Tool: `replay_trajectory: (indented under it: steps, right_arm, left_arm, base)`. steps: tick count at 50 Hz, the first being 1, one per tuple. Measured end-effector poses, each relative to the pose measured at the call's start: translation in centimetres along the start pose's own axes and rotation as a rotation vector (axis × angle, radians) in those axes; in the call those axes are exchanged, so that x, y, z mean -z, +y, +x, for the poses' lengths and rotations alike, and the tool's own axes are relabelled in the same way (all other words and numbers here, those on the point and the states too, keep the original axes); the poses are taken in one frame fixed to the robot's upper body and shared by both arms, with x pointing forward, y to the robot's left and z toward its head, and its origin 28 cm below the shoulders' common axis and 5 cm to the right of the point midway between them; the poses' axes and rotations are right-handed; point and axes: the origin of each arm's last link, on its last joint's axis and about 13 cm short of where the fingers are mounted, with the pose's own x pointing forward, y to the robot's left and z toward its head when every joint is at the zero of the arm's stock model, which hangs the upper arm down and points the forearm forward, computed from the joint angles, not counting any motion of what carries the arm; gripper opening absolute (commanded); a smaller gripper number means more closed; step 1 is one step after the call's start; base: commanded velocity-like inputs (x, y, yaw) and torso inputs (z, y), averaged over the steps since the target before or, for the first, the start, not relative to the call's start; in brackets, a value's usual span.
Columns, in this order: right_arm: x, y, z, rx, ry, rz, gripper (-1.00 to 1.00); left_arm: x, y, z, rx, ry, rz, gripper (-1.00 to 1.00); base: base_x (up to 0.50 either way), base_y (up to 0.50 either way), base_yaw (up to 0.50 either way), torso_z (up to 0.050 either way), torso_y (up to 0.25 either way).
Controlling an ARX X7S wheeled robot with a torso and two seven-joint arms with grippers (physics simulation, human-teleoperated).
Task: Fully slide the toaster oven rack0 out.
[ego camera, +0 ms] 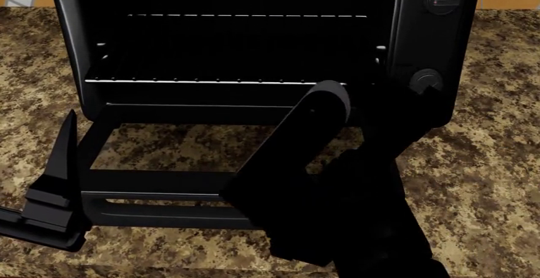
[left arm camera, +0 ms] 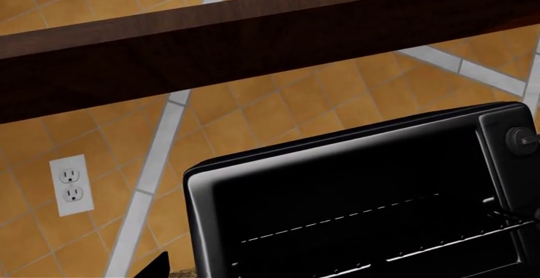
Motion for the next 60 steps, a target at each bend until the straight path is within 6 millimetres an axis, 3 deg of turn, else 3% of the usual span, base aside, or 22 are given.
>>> replay_trajectory:
  steps: [60]
  right_arm:
    - [0.4,1.2,8.8,-0.146,0.06,-0.164,1.0]
  left_arm:
    - [0.3,0.1,-0.5,-0.001,0.007,0.003,1.0]
  base:
    - [0.0,0.0,0.0,0.0,0.0]
